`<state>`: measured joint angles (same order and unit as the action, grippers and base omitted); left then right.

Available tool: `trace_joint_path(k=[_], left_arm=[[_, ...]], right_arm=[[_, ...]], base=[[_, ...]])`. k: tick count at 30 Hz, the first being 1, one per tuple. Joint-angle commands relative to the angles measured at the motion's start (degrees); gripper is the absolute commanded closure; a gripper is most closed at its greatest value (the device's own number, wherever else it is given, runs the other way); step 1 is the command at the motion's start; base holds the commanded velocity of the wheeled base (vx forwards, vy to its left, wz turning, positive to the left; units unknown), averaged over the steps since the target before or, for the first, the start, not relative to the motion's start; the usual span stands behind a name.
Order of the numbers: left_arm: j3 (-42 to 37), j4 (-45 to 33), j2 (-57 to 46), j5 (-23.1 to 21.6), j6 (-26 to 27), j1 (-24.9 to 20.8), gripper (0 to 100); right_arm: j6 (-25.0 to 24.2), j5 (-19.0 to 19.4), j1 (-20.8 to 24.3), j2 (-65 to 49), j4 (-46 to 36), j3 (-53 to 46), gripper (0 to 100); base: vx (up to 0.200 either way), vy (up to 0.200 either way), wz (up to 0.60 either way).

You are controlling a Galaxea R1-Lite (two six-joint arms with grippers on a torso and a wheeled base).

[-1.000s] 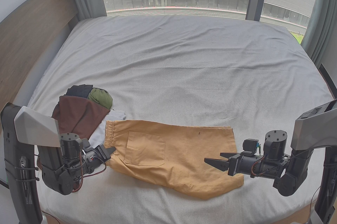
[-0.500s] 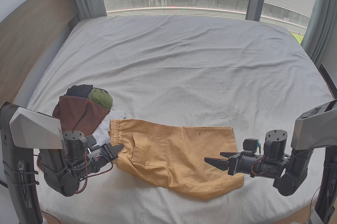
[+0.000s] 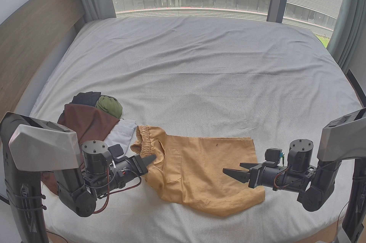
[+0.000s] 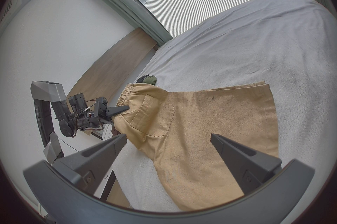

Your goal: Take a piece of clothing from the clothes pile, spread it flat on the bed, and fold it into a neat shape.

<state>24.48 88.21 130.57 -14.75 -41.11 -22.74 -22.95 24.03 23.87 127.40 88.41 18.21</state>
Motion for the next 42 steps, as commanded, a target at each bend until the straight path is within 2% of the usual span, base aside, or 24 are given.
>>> trace_joint_path(k=[1, 14, 25, 36, 42], left_arm=[[1.62, 0.03, -0.5, 1.13, -0.03, -2.75, 100], [4.79, -0.58, -0.32, 1.92, -0.03, -7.5, 100], [11.73, -4.36, 1.35, 2.18, -0.55, -13.12, 100], [16.92, -7.53, 4.78, 2.27, -0.55, -15.85, 100], [18.5, -7.7, 6.18, 2.18, -1.78, -17.25, 100]], right_arm=[[0.02, -0.03, -0.31, -0.05, 0.01, 0.07, 0], [-0.07, 0.14, -1.9, -1.98, 0.01, 0.6, 0], [-0.16, -0.12, -5.06, -2.69, 0.01, 3.5, 0], [-1.65, -2.14, -8.4, -2.69, -0.08, 8.15, 0], [-2.88, -2.32, -8.58, -2.69, -0.08, 8.51, 0]], base=[[0.0, 0.0, 0.0], [0.0, 0.0, 0.0], [0.0, 0.0, 0.0], [0.0, 0.0, 0.0], [0.0, 0.0, 0.0]])
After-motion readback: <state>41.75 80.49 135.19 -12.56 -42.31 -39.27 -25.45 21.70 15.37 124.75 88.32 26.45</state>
